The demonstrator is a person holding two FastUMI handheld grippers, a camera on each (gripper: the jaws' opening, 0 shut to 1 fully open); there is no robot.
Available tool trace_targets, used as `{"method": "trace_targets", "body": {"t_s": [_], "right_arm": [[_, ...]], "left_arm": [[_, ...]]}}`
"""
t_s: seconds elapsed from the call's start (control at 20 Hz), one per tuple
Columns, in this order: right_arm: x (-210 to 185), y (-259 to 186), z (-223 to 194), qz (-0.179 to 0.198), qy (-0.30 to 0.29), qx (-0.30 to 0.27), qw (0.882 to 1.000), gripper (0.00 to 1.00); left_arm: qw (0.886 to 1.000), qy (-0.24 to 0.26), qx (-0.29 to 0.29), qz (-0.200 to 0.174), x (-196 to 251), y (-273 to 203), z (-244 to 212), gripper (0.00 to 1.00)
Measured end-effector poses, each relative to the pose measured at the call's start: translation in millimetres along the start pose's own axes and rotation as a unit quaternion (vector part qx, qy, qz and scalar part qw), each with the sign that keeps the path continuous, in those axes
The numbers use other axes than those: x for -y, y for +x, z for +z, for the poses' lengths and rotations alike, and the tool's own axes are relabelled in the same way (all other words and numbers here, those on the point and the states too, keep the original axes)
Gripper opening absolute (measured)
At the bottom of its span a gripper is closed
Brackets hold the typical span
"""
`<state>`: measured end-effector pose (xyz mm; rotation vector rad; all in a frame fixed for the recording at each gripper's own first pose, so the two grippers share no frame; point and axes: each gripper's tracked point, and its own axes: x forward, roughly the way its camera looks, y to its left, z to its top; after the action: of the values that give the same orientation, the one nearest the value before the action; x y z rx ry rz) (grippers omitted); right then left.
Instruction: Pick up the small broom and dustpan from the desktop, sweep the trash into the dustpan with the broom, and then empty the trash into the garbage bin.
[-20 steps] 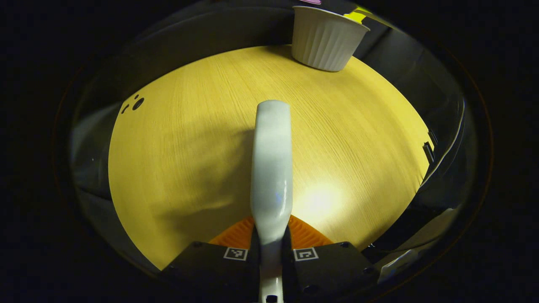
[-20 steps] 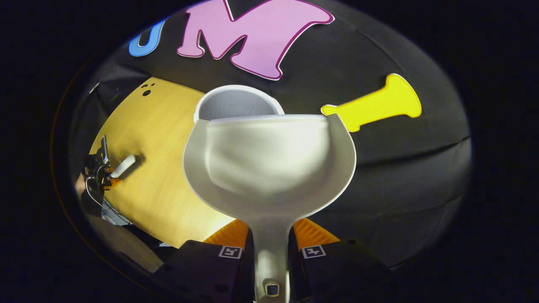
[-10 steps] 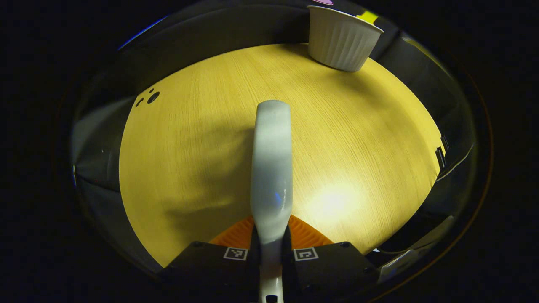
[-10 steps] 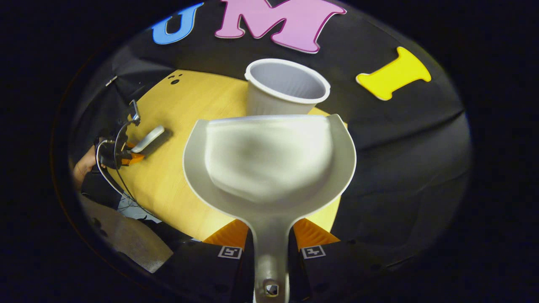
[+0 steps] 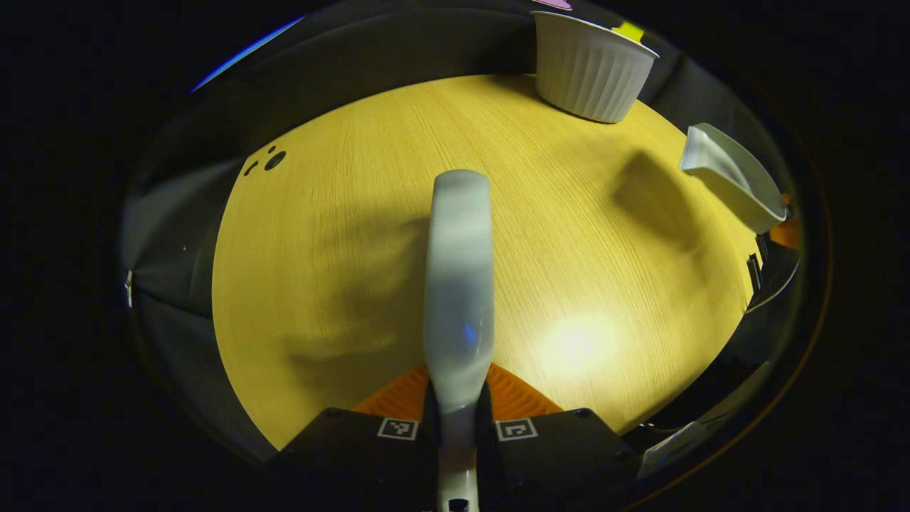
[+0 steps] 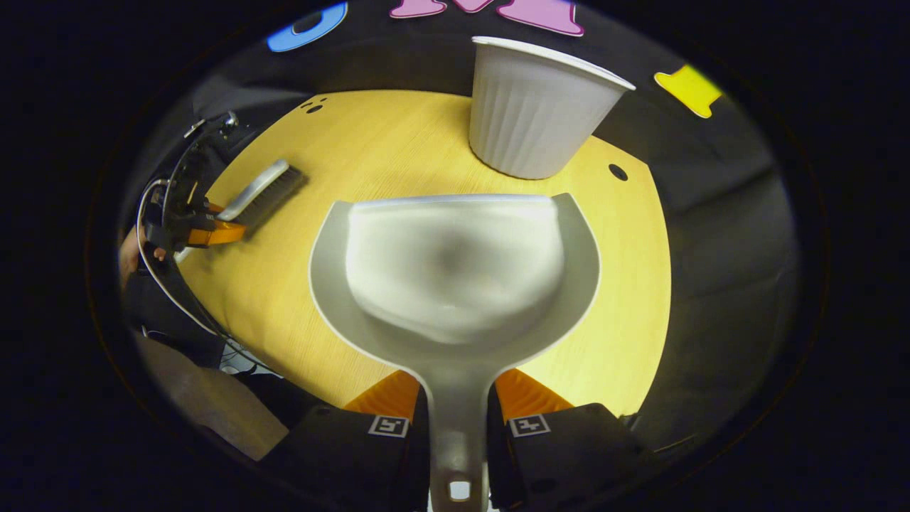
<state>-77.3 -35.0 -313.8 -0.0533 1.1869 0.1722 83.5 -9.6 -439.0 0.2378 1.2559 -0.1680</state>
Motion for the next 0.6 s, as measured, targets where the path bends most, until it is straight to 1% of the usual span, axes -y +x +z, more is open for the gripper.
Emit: {"method": "trace_targets", "body": {"t_s": [0.05, 0.1, 0.15, 0.2, 0.35, 0.4, 0.45, 0.6], "right_arm": [[-6, 9, -3, 0.002, -0.003, -0.001, 1.0, 0.41], [-11, 18, -5, 0.005, -0.006, -0.001, 1.0, 0.32], [-16, 27, -6, 0.01, -0.007, 0.0, 1.0, 0.32], [-21, 36, -6, 0.016, -0.01, 0.001, 1.0, 0.36], [-28, 59, -8, 0.019, -0.006, -0.003, 1.0, 0.37], [-29, 65, -12, 0.018, -0.005, -0.007, 1.0, 0.33], [-31, 69, -15, 0.018, -0.005, -0.013, 1.0, 0.37], [-39, 74, -15, 0.034, 0.025, -0.009, 0.999, 0.37]], "left_arm": [[1.0, -0.001, -0.001, 0.005, 0, 2, -1, 0.25], [1.0, -0.003, -0.002, 0.009, 0, 3, -1, 0.25], [1.0, -0.006, -0.003, 0.012, 0, 6, -4, 0.25], [1.0, -0.009, -0.005, 0.014, 1, 9, -7, 0.25], [1.0, -0.015, -0.012, 0.02, 1, 13, -14, 0.24], [1.0, -0.015, -0.013, 0.023, 2, 14, -15, 0.25], [0.999, -0.014, -0.014, 0.025, 1, 14, -15, 0.25], [0.999, -0.011, -0.016, 0.027, 2, 15, -16, 0.26]]}}
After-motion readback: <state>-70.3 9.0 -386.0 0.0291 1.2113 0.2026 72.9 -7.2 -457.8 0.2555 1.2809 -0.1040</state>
